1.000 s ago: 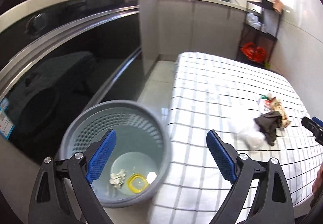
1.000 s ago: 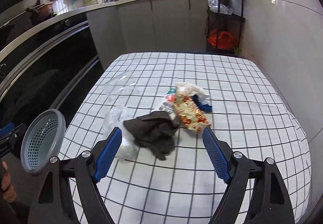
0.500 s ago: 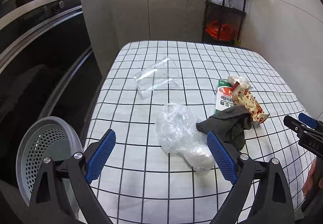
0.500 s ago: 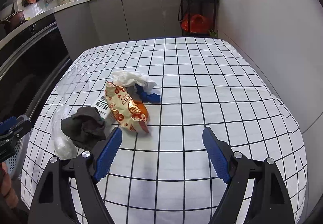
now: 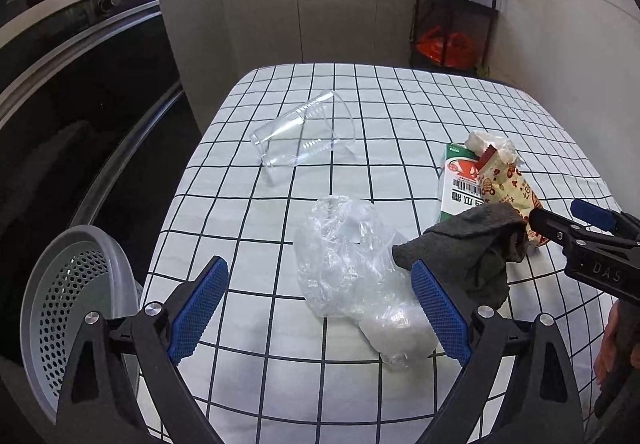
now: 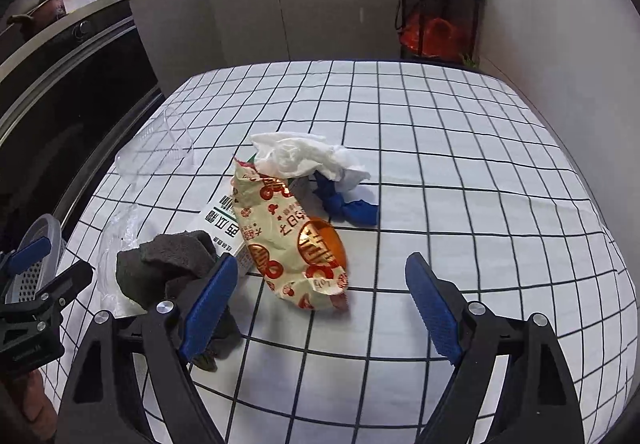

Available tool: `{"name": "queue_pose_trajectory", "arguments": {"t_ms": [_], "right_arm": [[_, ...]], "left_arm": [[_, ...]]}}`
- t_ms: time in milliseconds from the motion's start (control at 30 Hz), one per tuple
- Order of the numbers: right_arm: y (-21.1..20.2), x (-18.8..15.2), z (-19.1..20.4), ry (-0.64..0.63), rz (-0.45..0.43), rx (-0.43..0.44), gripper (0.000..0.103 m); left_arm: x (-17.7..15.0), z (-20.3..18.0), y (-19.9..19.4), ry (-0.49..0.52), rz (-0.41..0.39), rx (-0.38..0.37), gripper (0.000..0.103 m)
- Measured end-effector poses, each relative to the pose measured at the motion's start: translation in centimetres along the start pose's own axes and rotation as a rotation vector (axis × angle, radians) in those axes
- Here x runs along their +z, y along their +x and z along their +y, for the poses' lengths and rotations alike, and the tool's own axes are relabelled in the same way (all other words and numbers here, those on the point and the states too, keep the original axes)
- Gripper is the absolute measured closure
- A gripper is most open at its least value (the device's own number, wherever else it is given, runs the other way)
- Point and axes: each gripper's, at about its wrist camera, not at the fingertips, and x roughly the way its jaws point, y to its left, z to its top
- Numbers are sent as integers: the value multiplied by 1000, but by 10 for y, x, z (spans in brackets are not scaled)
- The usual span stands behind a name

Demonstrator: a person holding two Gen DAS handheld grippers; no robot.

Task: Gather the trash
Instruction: 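Move both tools back to the table toward the remaining trash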

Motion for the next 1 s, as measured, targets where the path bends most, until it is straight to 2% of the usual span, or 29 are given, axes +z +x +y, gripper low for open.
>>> {"name": "queue_pose_trajectory", "arguments": {"t_ms": [167, 400, 467, 533, 567, 633, 733, 867, 1000], "right_arm": [[18, 7, 11, -38, 22, -75, 21], [37, 5, 8, -22, 67, -95, 21], [37, 4, 11, -31, 66, -94, 27], [37, 3, 14, -49, 76, -85, 50], [37, 2, 16, -53, 84, -78, 57], [36, -1, 17, -53, 93, -72, 77], [29, -5, 16, -37, 84, -51, 82], [5, -7, 10, 13, 44, -37, 84], [-17, -7, 3, 67, 3, -3, 85]], "left_arm": [[-1, 5, 7, -30, 26, -3, 12], [-7, 10, 6, -30, 40, -14, 12], [-9, 12, 6, -36, 51, -23, 12], [-10, 14, 5, -44, 57, -30, 12], [-10, 14, 4, -46, 59, -33, 12], [-12, 14, 2, -50, 61, -43, 12], [-14, 12, 2, -54, 72, -54, 12], [-15, 9, 1, -72, 90, -85, 12], [-17, -1, 2, -56, 92, -85, 11]]}}
